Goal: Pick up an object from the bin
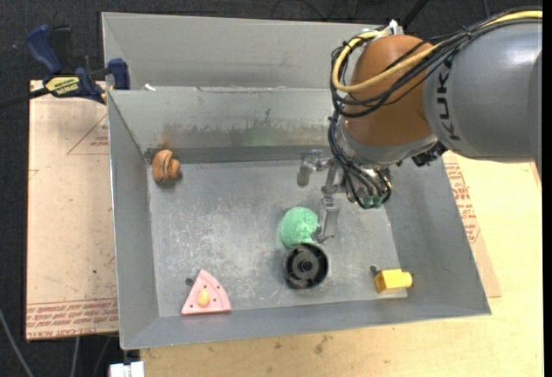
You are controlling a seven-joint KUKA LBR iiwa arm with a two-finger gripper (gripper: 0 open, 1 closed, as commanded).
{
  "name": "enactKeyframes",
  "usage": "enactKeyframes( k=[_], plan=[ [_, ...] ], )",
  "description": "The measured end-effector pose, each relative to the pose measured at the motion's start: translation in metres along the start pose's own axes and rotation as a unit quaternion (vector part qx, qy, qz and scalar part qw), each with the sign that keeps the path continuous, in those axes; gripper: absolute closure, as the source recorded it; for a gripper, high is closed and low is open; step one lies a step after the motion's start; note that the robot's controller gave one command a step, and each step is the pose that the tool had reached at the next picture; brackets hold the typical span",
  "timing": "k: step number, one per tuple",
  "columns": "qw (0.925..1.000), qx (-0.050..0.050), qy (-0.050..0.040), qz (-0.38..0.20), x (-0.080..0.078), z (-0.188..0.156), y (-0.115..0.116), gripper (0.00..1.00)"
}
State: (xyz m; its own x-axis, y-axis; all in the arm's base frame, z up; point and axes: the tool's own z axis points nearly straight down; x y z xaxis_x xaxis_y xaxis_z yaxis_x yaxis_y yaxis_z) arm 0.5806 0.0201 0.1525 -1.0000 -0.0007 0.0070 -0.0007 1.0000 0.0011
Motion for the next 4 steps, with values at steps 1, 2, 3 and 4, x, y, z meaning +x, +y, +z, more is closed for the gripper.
enactKeyframes(
  k=[1,2,3,4],
  plan=[
    [1.0000,0.000,-0.0040,0.000,-0.002,-0.005,0.000,0.00],
    [0.9983,0.000,-0.0056,0.058,-0.004,0.055,-0.008,0.00],
    [0.9985,0.000,-0.0034,-0.055,0.006,0.054,-0.013,0.00],
    [0.9964,0.000,-0.0046,-0.084,0.010,0.047,-0.014,0.00]
  ],
)
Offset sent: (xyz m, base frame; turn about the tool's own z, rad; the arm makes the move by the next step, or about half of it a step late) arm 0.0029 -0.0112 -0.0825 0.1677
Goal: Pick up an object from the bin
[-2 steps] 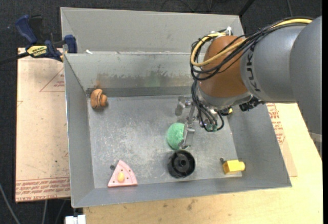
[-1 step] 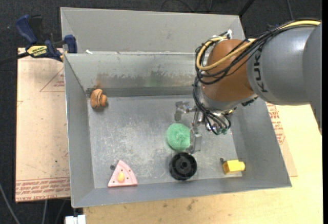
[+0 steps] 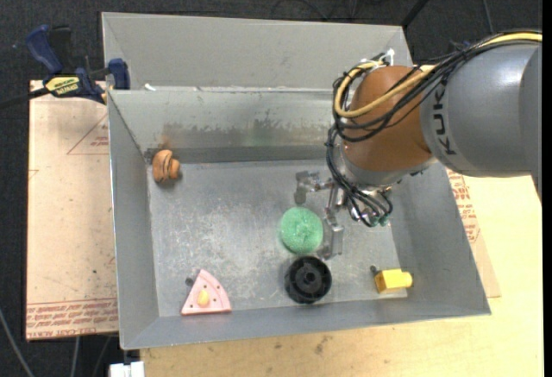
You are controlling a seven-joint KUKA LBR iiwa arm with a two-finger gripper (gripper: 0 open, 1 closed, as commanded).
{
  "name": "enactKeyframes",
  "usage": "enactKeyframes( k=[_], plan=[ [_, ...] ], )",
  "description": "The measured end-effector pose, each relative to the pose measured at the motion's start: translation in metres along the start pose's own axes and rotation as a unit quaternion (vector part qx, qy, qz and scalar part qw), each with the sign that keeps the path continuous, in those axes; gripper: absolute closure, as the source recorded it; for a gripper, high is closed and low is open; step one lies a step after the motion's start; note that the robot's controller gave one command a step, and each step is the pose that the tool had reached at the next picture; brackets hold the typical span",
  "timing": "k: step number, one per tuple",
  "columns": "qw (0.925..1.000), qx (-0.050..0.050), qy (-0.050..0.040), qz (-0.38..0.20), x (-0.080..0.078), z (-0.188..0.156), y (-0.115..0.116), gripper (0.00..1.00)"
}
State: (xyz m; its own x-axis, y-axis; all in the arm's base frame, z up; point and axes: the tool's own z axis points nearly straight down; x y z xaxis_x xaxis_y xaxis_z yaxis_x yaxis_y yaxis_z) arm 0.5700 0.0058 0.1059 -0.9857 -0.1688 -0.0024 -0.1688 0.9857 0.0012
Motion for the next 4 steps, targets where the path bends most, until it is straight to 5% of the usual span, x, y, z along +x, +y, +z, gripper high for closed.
enactKeyframes(
  k=[1,2,4],
  plan=[
    [0.9847,0.000,-0.0005,0.174,0.001,0.031,0.000,0.00],
    [0.9997,0.000,-0.0006,0.024,-0.015,0.036,0.008,1.00],
    [0.9997,0.000,0.0021,0.025,-0.014,0.032,0.008,1.00]
  ],
)
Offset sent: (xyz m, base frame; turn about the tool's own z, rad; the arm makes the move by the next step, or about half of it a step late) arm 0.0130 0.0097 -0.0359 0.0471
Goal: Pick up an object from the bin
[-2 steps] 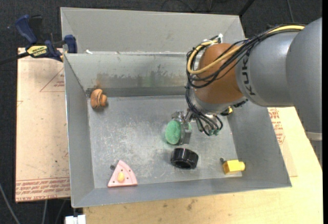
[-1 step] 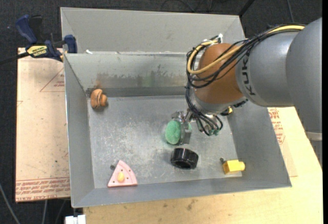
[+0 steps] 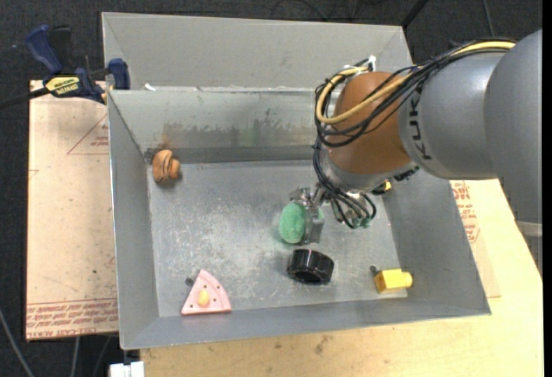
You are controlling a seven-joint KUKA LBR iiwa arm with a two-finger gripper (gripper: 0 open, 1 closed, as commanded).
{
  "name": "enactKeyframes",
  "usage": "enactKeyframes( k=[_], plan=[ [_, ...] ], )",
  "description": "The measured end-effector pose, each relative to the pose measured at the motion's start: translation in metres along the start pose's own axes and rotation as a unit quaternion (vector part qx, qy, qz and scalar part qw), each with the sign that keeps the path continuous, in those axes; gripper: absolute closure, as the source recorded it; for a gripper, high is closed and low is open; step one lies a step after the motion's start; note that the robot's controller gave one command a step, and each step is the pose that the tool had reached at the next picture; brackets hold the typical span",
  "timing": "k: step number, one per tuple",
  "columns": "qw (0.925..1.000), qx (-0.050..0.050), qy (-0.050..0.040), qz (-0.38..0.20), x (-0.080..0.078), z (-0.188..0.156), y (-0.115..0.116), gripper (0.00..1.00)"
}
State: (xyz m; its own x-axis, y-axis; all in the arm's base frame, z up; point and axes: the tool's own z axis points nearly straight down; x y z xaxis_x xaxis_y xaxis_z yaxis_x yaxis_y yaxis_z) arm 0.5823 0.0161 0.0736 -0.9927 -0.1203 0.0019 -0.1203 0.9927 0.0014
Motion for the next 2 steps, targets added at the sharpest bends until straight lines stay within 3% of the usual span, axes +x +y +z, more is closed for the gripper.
enactKeyframes(
  k=[2],
  plan=[
    [1.0000,0.000,-0.0013,0.000,-0.001,-0.031,0.000,1.00]
  ],
)
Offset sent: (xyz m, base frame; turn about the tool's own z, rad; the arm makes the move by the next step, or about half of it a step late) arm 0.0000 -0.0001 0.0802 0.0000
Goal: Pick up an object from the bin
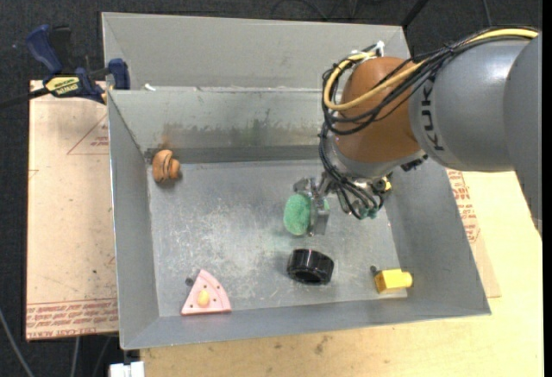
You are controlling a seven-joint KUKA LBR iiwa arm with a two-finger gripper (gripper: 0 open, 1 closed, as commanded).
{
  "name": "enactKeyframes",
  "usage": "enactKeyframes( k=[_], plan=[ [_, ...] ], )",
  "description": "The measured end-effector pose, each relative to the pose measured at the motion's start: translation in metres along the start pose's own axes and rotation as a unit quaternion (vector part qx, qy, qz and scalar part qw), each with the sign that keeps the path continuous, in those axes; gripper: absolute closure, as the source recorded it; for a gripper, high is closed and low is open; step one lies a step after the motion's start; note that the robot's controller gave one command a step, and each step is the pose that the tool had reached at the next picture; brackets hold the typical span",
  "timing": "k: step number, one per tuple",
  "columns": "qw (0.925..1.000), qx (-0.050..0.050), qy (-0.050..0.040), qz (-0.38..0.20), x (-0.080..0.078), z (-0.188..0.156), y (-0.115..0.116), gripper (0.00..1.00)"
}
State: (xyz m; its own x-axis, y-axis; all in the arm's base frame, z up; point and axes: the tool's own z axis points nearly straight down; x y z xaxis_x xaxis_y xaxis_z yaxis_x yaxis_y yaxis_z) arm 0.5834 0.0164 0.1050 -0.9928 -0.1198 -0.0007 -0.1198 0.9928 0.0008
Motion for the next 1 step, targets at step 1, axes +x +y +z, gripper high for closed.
enactKeyframes(
  k=[1],
  plan=[
    [1.0000,0.000,-0.0007,0.000,-0.0002,-0.0138,0.0001,1.00]
  ],
)
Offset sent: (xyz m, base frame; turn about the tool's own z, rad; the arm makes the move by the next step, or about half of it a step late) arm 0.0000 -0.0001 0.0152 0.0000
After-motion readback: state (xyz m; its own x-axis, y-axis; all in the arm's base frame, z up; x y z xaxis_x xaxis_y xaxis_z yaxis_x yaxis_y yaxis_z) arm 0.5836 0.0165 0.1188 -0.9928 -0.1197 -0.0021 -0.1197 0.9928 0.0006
